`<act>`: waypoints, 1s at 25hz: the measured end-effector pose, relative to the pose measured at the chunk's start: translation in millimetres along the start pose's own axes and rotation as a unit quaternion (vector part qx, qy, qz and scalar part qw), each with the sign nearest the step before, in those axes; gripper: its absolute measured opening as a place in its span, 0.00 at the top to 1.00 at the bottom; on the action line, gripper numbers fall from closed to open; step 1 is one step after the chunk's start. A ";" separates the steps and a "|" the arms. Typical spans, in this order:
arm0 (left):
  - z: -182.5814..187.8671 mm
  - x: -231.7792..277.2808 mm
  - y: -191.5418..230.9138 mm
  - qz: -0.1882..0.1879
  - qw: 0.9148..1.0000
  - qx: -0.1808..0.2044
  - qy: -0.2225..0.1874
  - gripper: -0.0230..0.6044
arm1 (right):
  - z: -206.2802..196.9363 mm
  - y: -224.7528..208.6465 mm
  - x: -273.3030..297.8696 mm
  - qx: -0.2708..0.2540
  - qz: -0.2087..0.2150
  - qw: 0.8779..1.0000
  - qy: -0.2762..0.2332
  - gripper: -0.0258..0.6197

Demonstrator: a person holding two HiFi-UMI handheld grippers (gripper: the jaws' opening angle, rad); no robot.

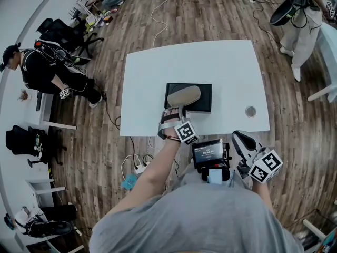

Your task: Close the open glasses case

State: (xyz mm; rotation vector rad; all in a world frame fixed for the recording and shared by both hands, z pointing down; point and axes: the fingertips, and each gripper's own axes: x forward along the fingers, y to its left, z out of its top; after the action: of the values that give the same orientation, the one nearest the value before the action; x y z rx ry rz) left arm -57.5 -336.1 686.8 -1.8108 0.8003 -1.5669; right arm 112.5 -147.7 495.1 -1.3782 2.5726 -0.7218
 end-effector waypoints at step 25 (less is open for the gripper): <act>4.7 2.1 -0.8 -0.011 1.000 -0.007 -0.009 0.91 | 2.0 5.7 2.4 -0.013 0.001 1.000 0.008 0.91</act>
State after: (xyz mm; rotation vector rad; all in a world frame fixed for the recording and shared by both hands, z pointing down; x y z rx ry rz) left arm -52.5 -336.9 688.2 -1.8467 0.7874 -1.5601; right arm 107.6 -147.7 491.0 -1.3828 2.6050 -0.7044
